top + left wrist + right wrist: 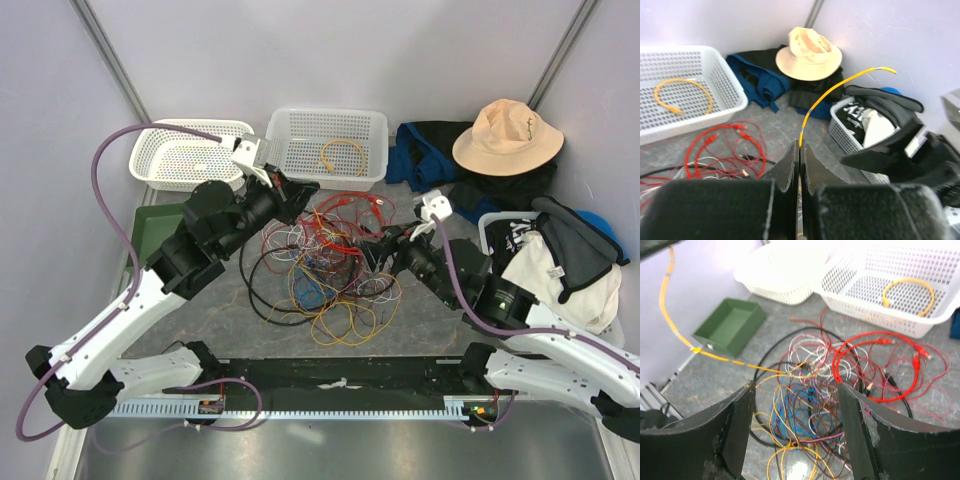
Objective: Untangle the cables
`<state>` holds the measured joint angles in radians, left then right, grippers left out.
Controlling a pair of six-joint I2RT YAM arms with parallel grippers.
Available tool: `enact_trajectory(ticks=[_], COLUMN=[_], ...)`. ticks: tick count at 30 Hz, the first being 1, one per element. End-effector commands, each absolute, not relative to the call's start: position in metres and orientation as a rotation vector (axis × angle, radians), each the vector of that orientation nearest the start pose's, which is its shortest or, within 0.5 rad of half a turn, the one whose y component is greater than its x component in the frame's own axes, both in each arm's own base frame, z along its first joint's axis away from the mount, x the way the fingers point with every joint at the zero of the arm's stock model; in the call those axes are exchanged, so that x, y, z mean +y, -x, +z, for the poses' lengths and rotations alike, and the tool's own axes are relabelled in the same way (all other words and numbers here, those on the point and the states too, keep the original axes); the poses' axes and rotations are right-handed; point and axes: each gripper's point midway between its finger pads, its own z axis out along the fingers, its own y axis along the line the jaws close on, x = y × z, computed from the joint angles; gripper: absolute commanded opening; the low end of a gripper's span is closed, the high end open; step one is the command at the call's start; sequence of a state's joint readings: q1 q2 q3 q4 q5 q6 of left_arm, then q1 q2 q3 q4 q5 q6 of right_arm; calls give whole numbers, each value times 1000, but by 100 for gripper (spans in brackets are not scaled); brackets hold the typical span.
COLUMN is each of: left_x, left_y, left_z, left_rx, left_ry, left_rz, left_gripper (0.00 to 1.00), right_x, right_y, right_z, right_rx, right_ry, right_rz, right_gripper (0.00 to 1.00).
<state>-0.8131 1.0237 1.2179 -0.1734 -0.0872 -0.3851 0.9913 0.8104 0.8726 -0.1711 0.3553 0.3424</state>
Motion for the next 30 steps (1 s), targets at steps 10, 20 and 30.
enact_trajectory(ticks=[10,20,30], left_x=[-248,-266,-268], left_y=[-264,-250,-252], left_z=[537,572,560], left_rx=[1392,1337,1358], left_ry=[-282,-327,-332], left_rz=[-745,-886,-884], left_gripper=[2,2,2], right_x=[215,276,289], right_y=[-209,-214,-235], right_z=[290,292,306], right_rx=[1541,1401,1254], right_ry=[311,269,83], right_rz=[656,936,1032], right_gripper=[71,73,72])
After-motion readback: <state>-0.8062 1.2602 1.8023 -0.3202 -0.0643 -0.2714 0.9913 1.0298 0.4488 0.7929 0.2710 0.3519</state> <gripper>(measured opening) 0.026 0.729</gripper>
